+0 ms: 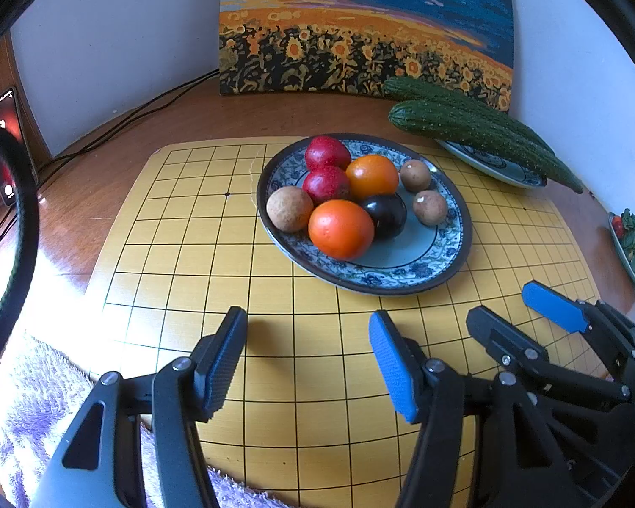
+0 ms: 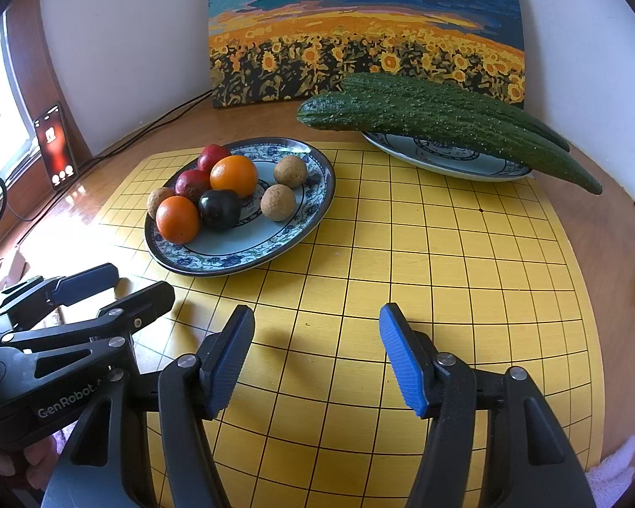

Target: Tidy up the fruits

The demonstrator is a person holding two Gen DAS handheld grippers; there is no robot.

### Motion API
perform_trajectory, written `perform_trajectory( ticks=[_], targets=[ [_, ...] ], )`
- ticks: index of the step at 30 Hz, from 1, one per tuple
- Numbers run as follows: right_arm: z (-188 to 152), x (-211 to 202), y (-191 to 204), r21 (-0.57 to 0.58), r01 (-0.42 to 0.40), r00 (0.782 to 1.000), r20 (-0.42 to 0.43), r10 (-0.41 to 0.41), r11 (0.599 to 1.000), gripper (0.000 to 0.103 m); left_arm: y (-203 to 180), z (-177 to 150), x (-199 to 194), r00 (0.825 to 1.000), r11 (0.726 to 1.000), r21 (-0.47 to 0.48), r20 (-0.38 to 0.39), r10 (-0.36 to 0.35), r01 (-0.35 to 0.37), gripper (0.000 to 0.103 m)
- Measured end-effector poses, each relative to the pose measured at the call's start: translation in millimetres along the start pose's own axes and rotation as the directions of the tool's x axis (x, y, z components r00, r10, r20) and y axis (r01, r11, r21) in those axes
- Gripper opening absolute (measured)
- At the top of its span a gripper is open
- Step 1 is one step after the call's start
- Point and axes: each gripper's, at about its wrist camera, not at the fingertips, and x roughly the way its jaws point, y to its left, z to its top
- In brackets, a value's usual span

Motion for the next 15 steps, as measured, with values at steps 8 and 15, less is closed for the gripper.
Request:
perform_trajectory(
  ticks=[8,15],
  targets=[
    [-0.7,0.4,0.7,-0.007,0.004,1.000,-0.001,-0.004,1.000,0.064,1.2,0.2,0.4,1.000,1.000,-0.003,-0.004,0.012,-0.012,0.063],
    [-1.0,0.8,1.0,-0.007,0.003,1.000,-0.001,-0.003,1.000,0.064,1.3,-0.1,0.5,1.000,1.000,-0.004,-0.002,0.010,-0.010,0.063]
  ],
)
